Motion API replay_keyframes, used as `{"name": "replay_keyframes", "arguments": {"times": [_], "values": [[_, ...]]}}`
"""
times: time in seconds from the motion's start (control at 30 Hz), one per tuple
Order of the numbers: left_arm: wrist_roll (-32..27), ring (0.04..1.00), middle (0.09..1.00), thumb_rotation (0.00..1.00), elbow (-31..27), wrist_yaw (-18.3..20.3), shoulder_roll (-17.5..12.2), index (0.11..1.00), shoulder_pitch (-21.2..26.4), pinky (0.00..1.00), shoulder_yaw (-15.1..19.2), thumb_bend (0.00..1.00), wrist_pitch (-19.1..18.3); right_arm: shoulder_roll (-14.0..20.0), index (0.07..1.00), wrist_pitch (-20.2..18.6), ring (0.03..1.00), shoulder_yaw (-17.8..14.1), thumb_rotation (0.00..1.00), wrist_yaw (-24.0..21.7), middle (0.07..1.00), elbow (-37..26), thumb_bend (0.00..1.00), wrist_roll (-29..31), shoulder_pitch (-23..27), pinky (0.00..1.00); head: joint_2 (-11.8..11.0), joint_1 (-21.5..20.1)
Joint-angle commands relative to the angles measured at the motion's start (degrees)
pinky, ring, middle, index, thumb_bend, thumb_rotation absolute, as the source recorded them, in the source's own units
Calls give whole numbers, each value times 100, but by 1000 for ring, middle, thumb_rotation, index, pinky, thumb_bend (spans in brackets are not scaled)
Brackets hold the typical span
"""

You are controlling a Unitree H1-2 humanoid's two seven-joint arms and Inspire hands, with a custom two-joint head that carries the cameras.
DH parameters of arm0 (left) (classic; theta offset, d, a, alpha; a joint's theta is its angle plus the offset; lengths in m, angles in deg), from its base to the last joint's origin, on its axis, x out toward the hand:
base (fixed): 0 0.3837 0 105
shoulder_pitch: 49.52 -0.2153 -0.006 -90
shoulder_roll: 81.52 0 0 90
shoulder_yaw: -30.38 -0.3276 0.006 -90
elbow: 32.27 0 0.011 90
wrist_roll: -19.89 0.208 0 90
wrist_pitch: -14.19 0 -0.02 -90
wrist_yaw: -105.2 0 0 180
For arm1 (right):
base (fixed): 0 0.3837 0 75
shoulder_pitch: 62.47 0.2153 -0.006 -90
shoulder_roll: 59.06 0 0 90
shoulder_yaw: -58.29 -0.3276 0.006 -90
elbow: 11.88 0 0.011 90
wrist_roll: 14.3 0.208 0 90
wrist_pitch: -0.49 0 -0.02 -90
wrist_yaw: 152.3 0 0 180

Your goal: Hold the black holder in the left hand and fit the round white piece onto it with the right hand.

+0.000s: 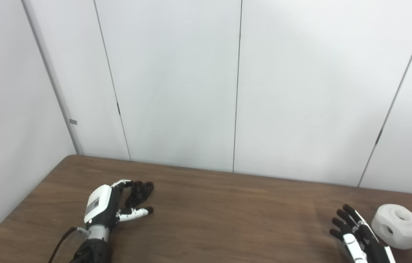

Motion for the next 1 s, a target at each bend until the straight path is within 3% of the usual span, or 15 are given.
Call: {"name": "replay_keyframes", "arguments": {"times": [0.0,0.17,0.43,0.47,0.5,0.57,0.73,0.97], "values": [[-35,716,721,220,52,-124,28,696,66,653,14,950,158,-6,866,73,840,-12,562,-40,864,-217,348,30,107,780,5,2],[53,569,586,117,154,-579,56,627,75,531,48,917,543,-10,862,-6,840,-43,559,-44,861,-310,342,100,90,775,18,9],[32,451,533,36,204,-795,82,570,80,372,120,848,911,-29,850,-33,817,-119,529,-5,848,-417,344,164,71,756,64,36],[63,439,517,46,205,-850,87,530,81,368,123,688,937,-30,850,-43,817,-122,529,-8,849,-443,347,172,67,758,64,36],[85,432,505,49,206,-886,90,509,81,370,125,606,953,-30,851,-52,820,-124,538,-10,851,-462,354,178,65,760,72,30],[179,426,491,51,207,-976,78,491,83,372,95,537,962,-20,851,-58,822,-129,549,-27,853,-487,364,204,68,760,83,37],[186,403,467,2,160,-1000,105,504,68,331,116,523,926,33,857,-6,828,-109,593,-53,861,-484,395,165,69,754,89,48],[240,432,474,0,140,-1057,109,499,49,382,84,523,965,30,856,0,835,-125,580,-53,863,-471,373,211,82,757,102,46]]}}
